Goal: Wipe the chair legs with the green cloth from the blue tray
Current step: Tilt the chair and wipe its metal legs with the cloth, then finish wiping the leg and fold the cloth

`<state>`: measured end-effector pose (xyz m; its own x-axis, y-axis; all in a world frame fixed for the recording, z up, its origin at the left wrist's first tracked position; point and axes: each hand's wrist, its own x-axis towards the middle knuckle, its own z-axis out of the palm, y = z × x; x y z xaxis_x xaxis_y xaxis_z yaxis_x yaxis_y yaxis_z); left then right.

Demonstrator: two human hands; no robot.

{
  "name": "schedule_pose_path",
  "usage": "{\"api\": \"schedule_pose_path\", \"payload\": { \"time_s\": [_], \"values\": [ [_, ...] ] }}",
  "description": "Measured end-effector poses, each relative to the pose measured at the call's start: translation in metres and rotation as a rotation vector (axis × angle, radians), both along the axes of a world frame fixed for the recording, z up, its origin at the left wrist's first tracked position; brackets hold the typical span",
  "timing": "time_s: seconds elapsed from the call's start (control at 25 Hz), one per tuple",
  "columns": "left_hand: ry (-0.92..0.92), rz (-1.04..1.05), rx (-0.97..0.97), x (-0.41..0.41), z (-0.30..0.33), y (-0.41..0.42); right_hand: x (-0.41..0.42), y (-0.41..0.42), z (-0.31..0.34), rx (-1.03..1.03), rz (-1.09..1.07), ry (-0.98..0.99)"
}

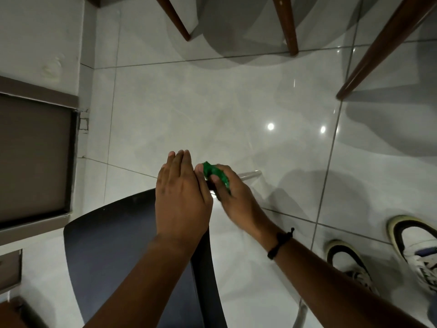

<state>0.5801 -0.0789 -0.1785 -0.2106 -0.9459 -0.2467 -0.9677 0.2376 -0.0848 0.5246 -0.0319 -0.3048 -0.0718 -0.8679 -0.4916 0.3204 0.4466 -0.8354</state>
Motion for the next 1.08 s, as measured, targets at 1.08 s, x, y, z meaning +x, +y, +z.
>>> {"api": "schedule_pose_path", "payload": {
  "time_s": [1.08],
  "values": [
    [1.394, 0.556, 0.376, -0.183, 0.303, 0.018, -0.273, 0.007, 0.418, 0.054, -0.259, -0.285]
  ]
}}
